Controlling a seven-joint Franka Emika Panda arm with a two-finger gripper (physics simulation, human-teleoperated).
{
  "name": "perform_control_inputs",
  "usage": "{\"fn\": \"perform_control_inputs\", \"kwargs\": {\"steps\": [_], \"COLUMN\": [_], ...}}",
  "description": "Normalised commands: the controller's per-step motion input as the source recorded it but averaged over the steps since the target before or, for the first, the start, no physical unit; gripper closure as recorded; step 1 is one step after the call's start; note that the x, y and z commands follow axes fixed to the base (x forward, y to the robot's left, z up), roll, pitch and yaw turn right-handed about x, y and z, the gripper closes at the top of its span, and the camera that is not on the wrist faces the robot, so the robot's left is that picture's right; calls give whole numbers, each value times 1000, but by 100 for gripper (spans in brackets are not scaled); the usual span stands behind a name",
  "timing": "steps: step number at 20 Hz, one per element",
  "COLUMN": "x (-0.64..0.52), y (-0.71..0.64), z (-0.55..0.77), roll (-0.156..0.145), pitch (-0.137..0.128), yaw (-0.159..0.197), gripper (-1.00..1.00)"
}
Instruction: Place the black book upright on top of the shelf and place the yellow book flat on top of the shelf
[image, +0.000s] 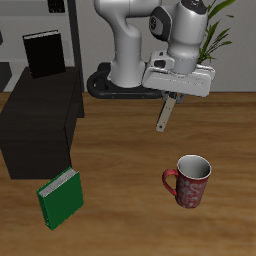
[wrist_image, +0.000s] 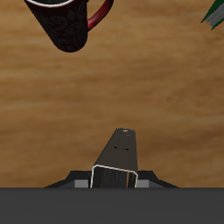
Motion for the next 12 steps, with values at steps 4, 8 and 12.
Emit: {"fn": "perform_control_inputs", "kwargs": {"steps": [4, 8, 12], "x": [44, 57, 36], "y": [-449, -285, -243], "z": [465, 374, 300], "roll": [-144, -204, -190], "pitch": [-107, -79, -45], "yaw": [92, 136, 110], "gripper": [100, 100, 100]}}
